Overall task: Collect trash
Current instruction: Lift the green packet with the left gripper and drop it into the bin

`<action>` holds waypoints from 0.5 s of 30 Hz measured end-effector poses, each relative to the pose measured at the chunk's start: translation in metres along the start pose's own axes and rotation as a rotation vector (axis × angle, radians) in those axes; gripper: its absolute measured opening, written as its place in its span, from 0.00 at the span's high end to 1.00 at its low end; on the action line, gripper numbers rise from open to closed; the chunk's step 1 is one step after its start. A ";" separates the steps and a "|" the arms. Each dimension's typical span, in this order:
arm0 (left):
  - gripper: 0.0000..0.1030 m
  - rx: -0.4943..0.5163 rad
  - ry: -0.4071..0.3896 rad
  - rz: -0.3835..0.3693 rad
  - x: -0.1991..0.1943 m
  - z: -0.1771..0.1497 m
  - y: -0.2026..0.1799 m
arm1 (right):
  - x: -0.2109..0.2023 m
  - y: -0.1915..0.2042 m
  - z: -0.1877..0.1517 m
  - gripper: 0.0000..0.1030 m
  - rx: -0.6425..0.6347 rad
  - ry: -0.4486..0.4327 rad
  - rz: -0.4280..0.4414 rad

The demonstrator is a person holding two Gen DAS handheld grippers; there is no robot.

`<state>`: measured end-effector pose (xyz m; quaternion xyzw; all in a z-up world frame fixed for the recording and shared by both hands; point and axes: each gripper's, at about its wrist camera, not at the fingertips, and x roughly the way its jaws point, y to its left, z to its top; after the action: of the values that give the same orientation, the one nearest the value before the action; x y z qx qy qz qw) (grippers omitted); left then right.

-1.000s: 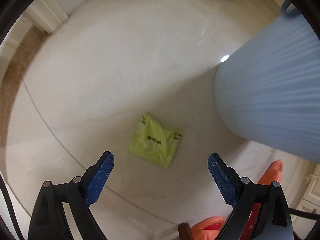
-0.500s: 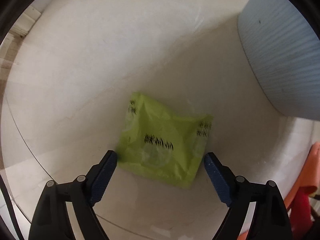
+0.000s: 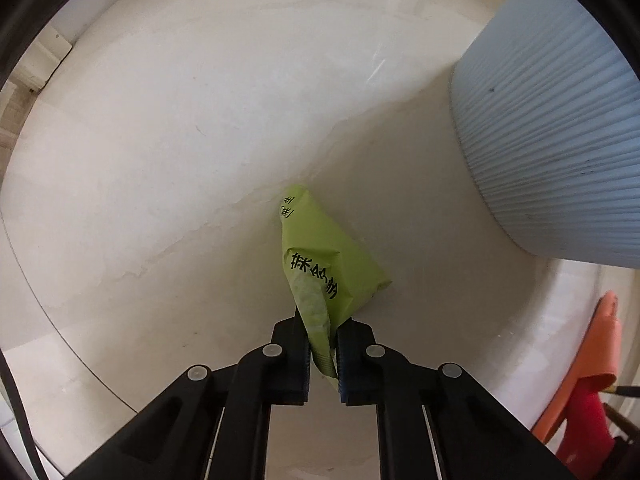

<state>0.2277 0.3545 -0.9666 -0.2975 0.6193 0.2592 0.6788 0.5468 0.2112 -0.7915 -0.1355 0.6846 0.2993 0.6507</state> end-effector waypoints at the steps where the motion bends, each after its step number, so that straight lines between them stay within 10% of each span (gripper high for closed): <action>1: 0.95 0.002 -0.021 0.018 -0.013 0.003 -0.012 | 0.000 0.000 0.000 0.85 -0.003 -0.003 -0.001; 9: 0.95 0.002 -0.273 -0.008 -0.133 0.023 -0.024 | 0.001 0.000 -0.004 0.85 -0.004 -0.002 0.000; 15: 0.94 0.192 -0.499 -0.100 -0.246 0.044 -0.080 | 0.001 0.000 -0.005 0.85 0.002 -0.007 0.008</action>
<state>0.2909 0.3358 -0.7124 -0.1891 0.4390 0.2307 0.8475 0.5427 0.2078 -0.7924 -0.1309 0.6833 0.3016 0.6519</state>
